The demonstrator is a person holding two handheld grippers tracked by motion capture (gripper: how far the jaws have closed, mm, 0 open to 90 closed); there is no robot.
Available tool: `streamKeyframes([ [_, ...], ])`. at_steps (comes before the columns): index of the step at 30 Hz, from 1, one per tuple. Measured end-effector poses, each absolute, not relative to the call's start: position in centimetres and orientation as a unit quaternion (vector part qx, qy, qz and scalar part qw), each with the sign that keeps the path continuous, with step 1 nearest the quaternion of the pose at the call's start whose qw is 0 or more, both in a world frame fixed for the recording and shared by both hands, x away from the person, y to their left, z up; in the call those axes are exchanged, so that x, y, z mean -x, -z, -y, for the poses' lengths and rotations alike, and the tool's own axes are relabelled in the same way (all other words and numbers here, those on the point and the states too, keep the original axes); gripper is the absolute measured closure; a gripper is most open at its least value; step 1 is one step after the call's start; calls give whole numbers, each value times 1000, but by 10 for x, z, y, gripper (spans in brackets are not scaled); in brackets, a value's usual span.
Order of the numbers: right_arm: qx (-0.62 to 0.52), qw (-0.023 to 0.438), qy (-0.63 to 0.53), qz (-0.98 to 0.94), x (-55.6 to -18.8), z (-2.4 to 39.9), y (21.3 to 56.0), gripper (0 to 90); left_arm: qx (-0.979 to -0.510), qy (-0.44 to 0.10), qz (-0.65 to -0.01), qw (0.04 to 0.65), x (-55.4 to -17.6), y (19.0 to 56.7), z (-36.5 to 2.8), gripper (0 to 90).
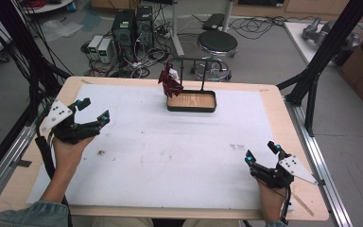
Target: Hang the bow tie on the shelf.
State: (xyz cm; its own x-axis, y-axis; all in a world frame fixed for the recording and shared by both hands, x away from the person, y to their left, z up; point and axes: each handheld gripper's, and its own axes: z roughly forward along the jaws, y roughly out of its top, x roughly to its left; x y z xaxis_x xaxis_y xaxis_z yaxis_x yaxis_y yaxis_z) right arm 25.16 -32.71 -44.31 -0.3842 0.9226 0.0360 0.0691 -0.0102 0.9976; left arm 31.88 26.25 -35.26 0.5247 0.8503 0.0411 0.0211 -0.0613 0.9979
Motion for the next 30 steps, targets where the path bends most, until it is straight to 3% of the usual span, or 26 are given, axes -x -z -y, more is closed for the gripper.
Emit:
streamKeyframes([
  [15, -419, 369, -576, -596, -252, 327, 443, 110, -628, -366, -375, 575, -284, 397, -273, 174],
  [30, -417, 368, -577, -598, -252, 327, 443, 110, -649, -354, -388, 550, -281, 422, -267, 177],
])
